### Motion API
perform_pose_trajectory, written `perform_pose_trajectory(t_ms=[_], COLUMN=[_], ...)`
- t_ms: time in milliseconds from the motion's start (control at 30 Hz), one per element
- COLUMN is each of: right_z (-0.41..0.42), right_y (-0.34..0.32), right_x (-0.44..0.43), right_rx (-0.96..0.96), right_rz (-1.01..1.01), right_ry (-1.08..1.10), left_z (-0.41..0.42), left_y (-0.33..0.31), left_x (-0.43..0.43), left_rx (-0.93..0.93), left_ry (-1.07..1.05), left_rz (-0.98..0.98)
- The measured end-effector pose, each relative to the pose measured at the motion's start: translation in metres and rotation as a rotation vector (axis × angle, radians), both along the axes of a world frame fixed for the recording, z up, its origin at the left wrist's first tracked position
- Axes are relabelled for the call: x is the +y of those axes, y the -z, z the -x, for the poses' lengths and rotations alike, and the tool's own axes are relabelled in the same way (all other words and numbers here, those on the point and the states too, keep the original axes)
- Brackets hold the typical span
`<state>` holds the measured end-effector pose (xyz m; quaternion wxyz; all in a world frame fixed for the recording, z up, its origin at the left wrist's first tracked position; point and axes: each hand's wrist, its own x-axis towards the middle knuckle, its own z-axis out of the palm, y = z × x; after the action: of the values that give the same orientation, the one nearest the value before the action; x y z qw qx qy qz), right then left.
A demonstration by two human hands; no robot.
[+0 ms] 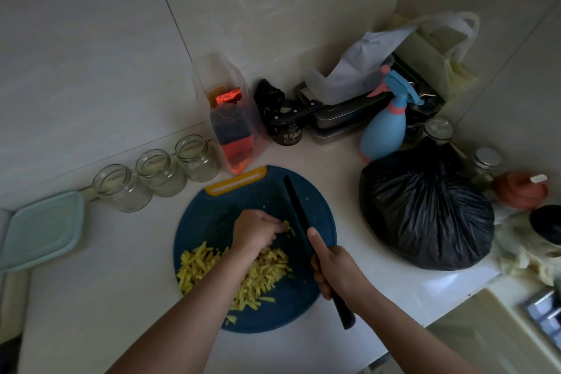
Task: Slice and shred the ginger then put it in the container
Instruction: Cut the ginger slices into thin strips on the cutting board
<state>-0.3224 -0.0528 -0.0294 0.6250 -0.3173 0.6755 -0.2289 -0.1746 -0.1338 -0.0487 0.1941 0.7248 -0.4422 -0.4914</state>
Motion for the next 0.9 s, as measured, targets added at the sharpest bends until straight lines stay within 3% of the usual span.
perform_pose_trajectory(t_ms=[267,500,900], right_z=[0.003,0.041,0.062], right_y=[-0.004,-0.012,-0.01], right_x=[0.007,0.025,0.04], right_rx=[-0.009,0.301,0.47], right_rz=[-0.068,-0.095,0.001], right_ry=[0.019,-0.176,-0.385], left_z=[0.0,-0.003,0.0], left_y=[0.0,0.0,-0.006], left_x=[-0.001,-0.004,-0.008], left_rx=[-0.004,-0.007,-0.025], left_ry=[0.012,0.025,0.022], left_rz=[-0.008,-0.024,-0.088])
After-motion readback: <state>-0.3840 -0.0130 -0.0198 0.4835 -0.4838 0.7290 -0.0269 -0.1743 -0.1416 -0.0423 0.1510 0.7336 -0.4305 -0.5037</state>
